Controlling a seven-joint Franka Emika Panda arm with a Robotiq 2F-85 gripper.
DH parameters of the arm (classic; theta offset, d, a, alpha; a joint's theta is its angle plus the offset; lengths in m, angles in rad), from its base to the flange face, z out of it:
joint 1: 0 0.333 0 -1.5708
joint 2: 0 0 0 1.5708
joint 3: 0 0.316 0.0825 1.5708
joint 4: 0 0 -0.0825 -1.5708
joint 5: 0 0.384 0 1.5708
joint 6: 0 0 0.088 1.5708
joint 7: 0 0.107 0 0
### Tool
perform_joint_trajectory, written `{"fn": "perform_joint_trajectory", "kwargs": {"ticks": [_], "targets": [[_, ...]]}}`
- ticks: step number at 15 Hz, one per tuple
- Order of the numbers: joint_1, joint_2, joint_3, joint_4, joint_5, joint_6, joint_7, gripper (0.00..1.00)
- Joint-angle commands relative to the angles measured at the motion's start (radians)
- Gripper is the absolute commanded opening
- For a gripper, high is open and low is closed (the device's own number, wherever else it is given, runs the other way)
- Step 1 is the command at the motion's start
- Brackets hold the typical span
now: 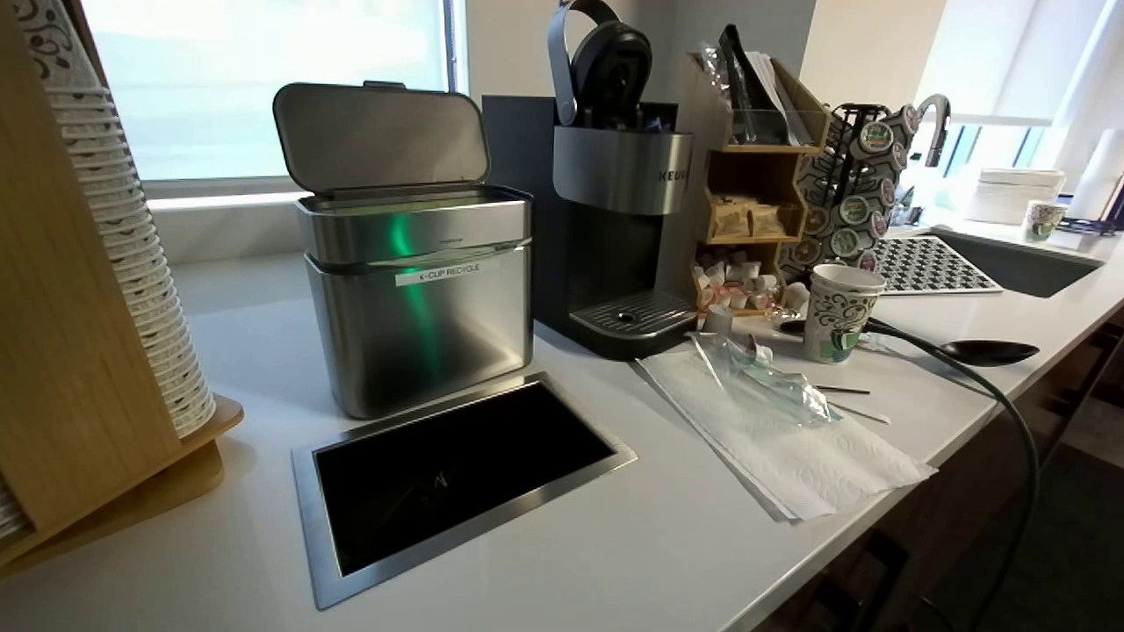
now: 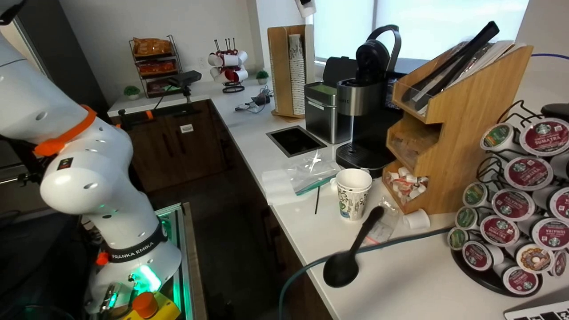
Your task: Put the coffee pod in the coffee maker
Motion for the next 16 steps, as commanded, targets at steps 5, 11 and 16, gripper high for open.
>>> {"fn": "perform_joint_trajectory", "kwargs": {"ticks": [5, 11, 16], "targets": [[-0.033, 0.241, -0.025, 0.277, 0.029, -0.071, -0.014, 0.28], [-0.003, 0.508, -0.042, 0.572, 0.081, -0.271, 0.026, 0.28], [-0.008, 0.518, -0.037, 0.568, 0.063, -0.253, 0.013, 0.53]]}}
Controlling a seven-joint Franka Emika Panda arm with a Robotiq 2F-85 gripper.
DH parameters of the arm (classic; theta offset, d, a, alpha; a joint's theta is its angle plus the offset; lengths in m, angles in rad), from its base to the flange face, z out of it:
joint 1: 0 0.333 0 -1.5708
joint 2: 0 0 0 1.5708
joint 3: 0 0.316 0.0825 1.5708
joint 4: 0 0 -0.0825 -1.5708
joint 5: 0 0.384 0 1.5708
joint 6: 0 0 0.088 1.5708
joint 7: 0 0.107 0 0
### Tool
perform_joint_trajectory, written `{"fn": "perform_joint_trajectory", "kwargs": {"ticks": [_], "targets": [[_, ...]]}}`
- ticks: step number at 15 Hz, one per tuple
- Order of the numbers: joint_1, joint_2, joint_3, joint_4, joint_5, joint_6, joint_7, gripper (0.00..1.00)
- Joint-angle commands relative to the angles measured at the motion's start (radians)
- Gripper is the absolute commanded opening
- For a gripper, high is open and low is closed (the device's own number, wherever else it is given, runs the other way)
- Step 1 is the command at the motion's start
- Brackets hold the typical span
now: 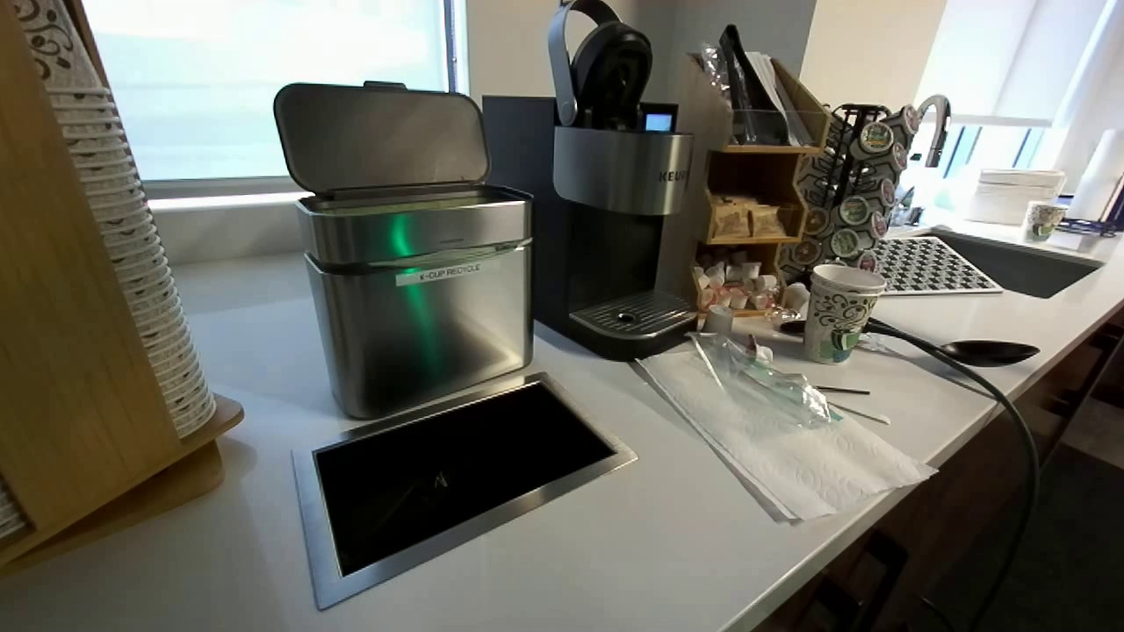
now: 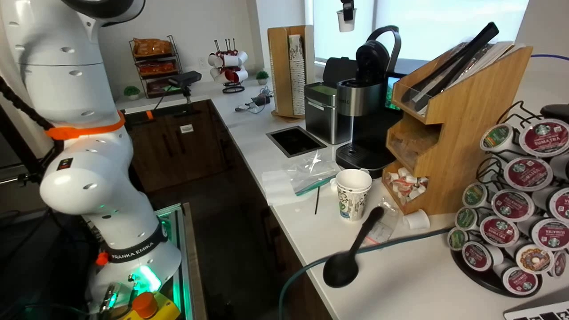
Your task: Put the coffee pod in the coffee maker
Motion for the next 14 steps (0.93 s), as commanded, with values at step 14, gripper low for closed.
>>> {"fn": "perform_joint_trajectory", "kwargs": {"ticks": [14], "targets": [[0.052, 0.123, 0.047, 0.06, -0.035, 0.017, -0.026, 0.53]]}}
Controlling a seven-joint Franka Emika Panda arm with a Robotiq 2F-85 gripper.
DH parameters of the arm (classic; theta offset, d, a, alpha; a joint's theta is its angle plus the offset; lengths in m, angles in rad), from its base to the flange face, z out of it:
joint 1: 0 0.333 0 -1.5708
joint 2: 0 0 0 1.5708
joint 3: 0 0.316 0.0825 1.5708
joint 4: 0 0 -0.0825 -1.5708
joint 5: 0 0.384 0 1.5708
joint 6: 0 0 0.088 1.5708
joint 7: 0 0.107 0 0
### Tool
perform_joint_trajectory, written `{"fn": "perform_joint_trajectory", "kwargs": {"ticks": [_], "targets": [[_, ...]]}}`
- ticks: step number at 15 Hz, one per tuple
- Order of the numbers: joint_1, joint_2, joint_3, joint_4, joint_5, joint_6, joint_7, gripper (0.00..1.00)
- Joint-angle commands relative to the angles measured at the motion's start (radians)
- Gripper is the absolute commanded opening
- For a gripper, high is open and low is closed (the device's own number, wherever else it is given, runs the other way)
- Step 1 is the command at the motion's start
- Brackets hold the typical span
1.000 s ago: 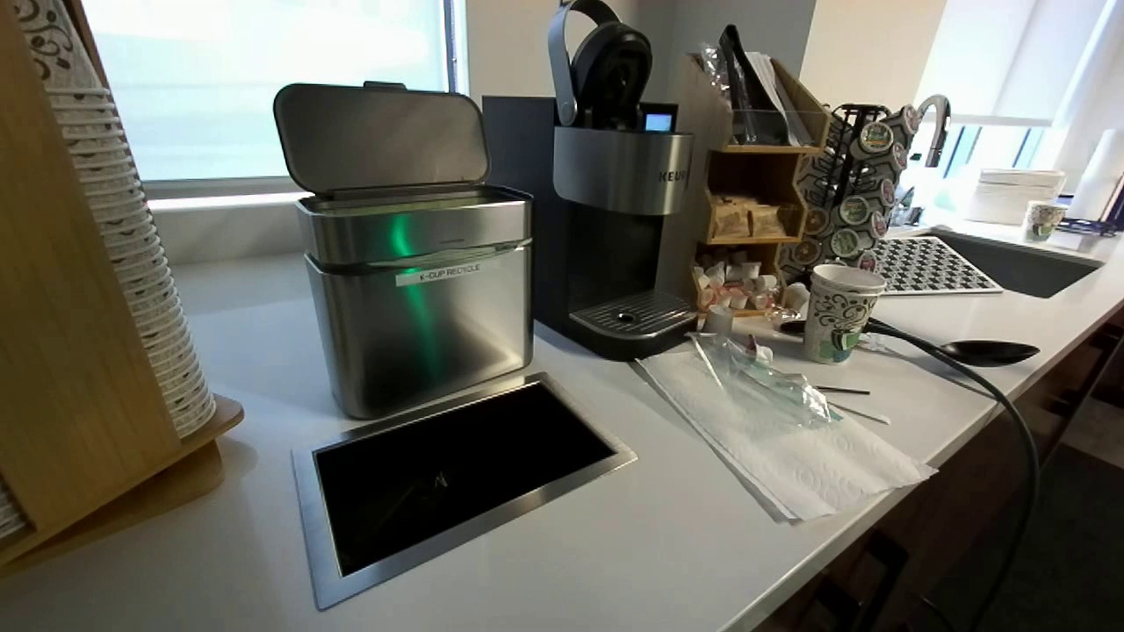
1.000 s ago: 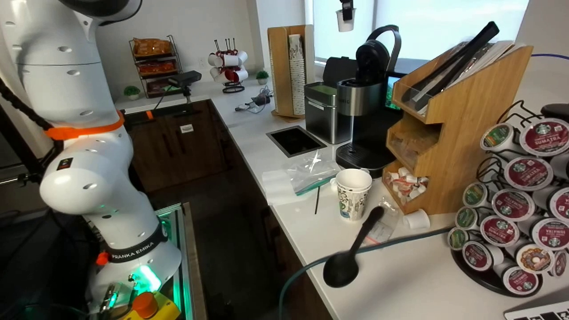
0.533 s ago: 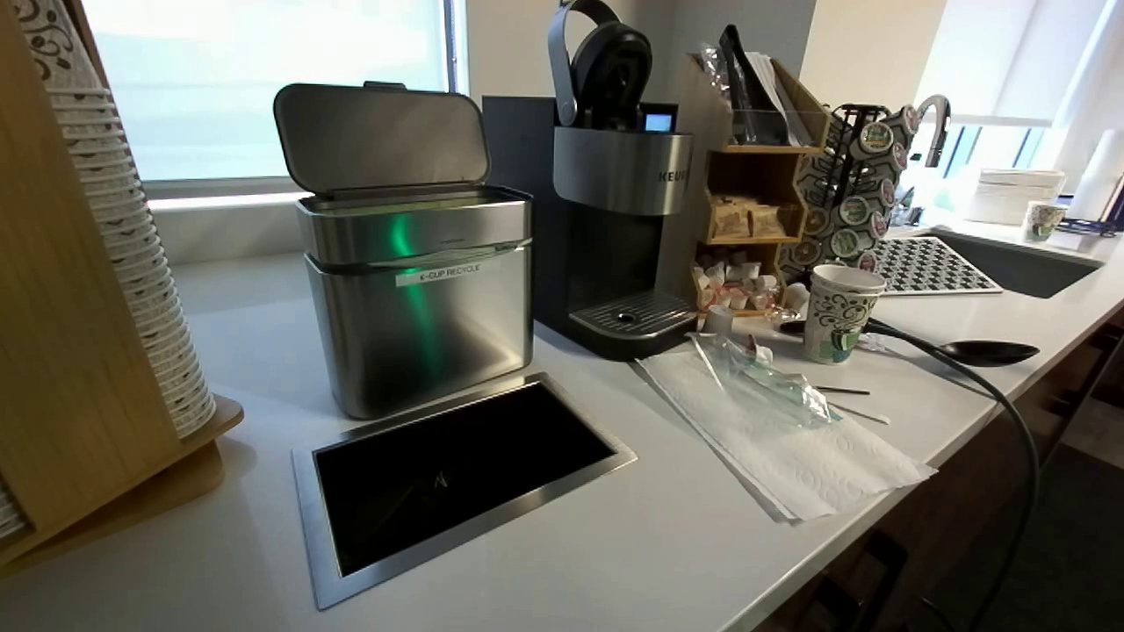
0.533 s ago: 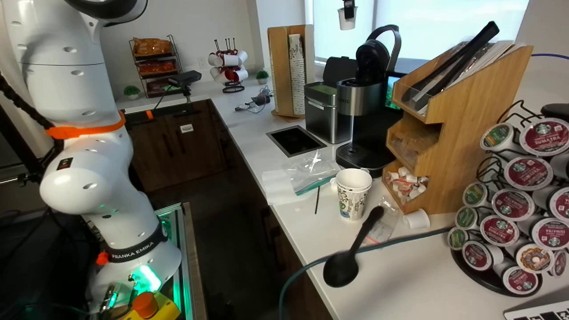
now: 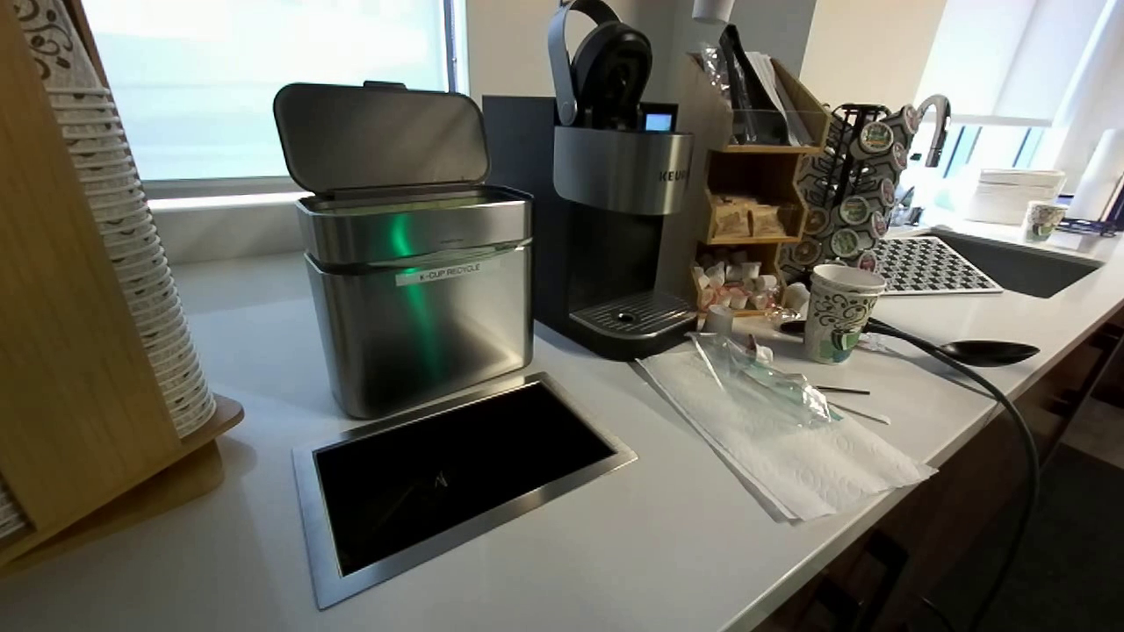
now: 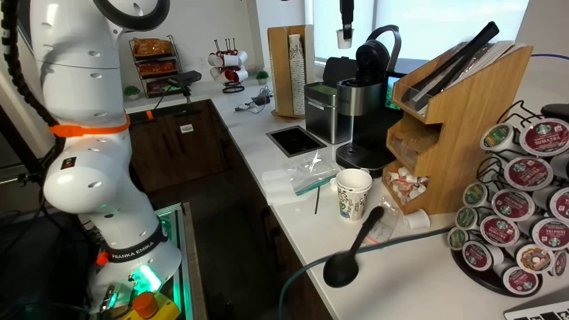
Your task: Put the coffee pod in the coffee maker
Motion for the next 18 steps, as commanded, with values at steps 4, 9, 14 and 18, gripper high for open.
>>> {"fn": "perform_joint_trajectory", "kwargs": {"ticks": [4, 9, 14, 18], "targets": [[0.005, 0.005, 0.003, 0.017, -0.001, -0.015, -0.012, 0.28], [0.023, 0.076, 0.001, 0.064, -0.128, -0.037, -0.132, 0.28], [0.017, 0.095, 0.006, 0.036, -0.136, -0.015, -0.194, 0.53], [0.033, 0.111, 0.014, 0.03, -0.167, 0.044, -0.253, 0.28]]}}
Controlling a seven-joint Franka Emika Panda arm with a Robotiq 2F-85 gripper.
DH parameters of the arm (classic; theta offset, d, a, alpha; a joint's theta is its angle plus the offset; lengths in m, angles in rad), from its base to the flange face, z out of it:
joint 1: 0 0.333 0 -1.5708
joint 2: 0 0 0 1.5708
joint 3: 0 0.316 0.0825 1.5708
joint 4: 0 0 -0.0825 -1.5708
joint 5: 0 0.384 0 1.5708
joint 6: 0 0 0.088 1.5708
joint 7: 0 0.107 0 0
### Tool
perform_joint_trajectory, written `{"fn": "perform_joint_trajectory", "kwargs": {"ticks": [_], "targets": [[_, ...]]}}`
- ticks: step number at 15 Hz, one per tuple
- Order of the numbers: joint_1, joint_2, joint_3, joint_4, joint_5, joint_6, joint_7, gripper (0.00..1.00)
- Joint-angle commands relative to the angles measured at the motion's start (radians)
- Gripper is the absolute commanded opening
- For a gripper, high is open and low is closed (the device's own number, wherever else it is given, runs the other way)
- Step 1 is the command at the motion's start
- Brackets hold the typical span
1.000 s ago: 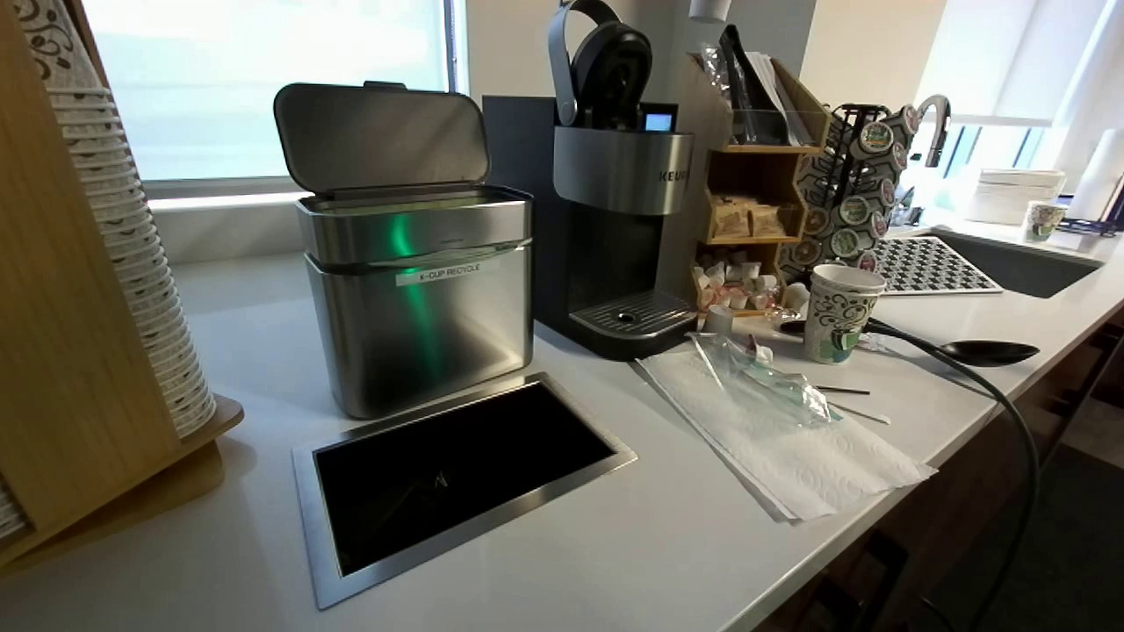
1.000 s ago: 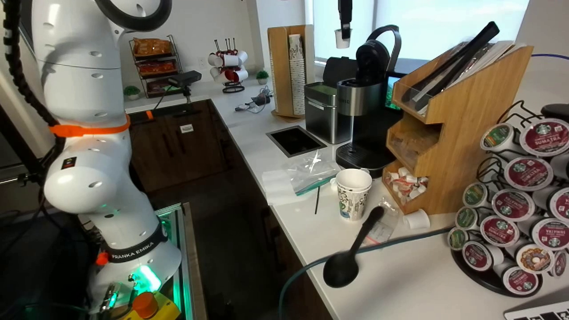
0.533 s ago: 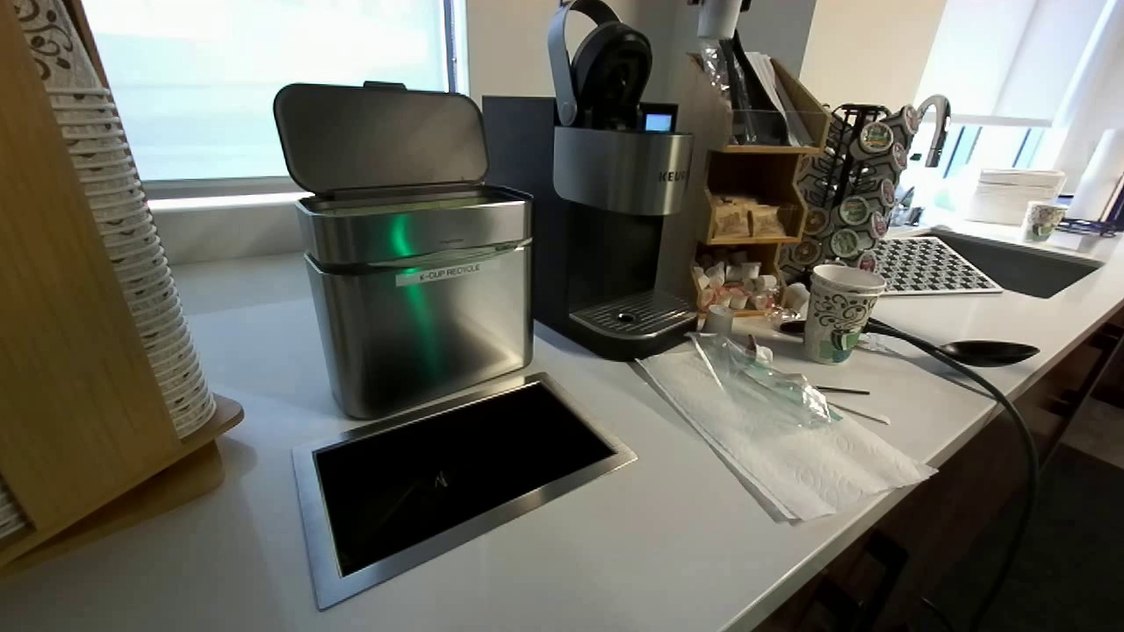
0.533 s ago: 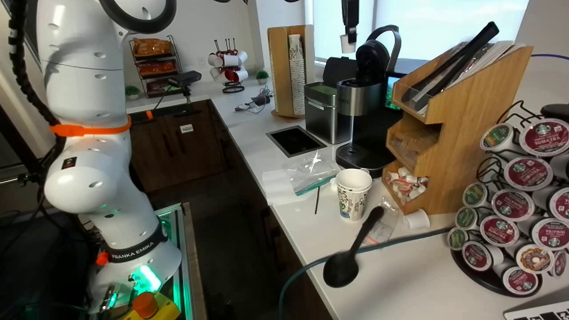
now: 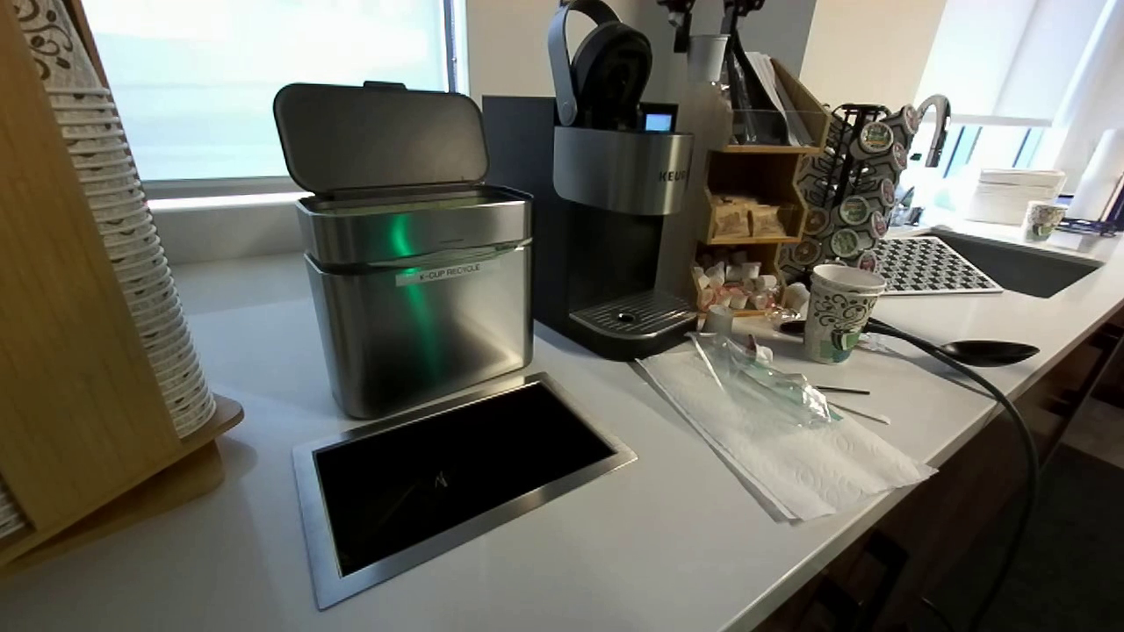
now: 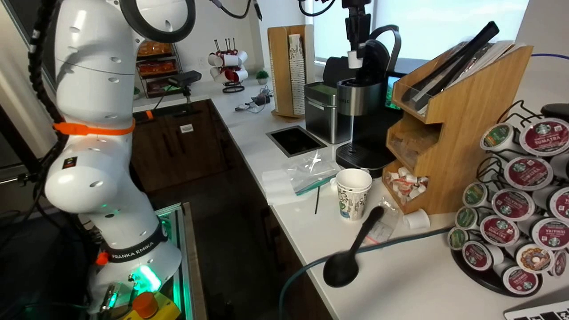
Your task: Put the coffee pod in the coffee maker
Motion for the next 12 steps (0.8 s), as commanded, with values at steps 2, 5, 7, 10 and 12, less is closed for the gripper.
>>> {"fn": "perform_joint_trajectory", "kwargs": {"ticks": [2, 5, 7, 10, 12], "targets": [[0.037, -0.036, 0.017, -0.091, -0.071, 0.173, -0.072, 0.28], [0.064, -0.096, 0.038, -0.222, -0.083, 0.365, -0.044, 0.28], [0.078, -0.141, 0.047, -0.317, -0.073, 0.431, -0.002, 0.28], [0.096, -0.203, 0.054, -0.428, -0.07, 0.495, 0.103, 0.28], [0.103, -0.232, 0.053, -0.473, -0.068, 0.5, 0.165, 0.28]]}}
